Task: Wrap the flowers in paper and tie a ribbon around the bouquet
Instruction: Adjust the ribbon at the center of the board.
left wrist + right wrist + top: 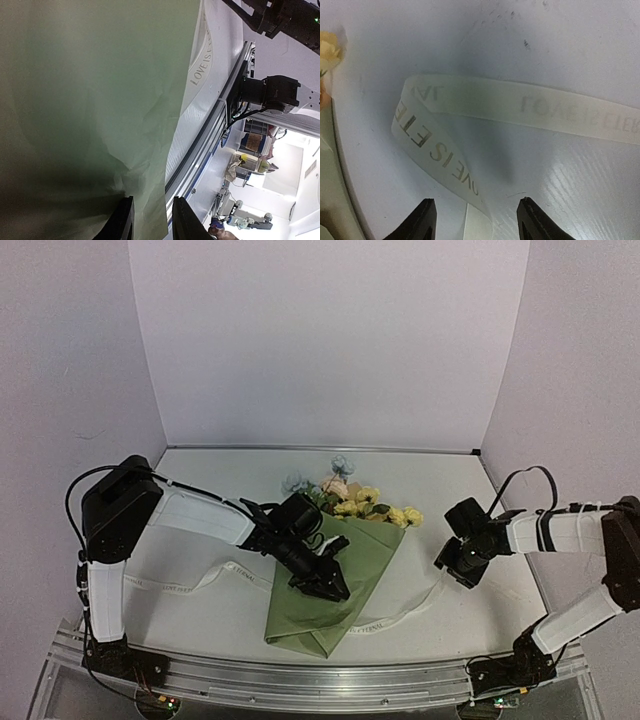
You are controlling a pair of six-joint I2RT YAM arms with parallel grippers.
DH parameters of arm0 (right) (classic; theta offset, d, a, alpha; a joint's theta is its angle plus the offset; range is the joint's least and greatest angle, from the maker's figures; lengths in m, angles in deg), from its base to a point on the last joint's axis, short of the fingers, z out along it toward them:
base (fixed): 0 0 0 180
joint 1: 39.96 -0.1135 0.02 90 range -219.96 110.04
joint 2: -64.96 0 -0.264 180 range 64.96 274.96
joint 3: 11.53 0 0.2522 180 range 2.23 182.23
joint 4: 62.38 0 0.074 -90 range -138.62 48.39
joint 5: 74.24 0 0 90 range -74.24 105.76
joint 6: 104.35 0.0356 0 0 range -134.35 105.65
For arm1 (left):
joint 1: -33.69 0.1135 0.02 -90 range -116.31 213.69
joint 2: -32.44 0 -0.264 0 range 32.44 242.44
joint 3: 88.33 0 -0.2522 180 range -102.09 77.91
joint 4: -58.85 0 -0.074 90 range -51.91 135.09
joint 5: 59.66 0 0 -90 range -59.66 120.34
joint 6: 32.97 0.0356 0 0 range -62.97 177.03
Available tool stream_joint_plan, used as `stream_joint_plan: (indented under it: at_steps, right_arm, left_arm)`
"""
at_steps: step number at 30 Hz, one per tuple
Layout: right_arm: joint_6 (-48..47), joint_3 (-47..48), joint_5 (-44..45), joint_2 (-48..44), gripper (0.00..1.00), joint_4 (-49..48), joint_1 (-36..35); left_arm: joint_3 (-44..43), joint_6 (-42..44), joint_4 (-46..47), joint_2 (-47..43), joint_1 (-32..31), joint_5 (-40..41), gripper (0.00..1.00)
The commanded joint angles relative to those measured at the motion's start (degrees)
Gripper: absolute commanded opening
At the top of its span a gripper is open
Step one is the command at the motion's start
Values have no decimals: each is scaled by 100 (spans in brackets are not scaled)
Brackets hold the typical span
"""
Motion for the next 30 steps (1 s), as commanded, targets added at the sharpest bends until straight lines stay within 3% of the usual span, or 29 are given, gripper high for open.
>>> stream_joint_plan:
  at_steps: [1,11,18,25,30]
  right_arm:
    - [-31,59,-15,389,50,-318,-111]
    - [-11,144,243,787,19,-315,-62]
    - [-26,164,250,529,2,-315,-63]
    - [-134,174,202,273,0,-315,-69]
    - [-257,154,125,203,0,-315,-64]
  left_arm:
    - [-116,20,-88,-319,66,142,29]
    - [715,-412,-97,-1416,514,1038,34]
    - [1883,-1652,-1060,-2982,1179,3064,38]
    - [2935,-3760,-1448,-4422,1320,4814,54]
    - [3484,-5145,-1340,-4814,1316,5415,57]
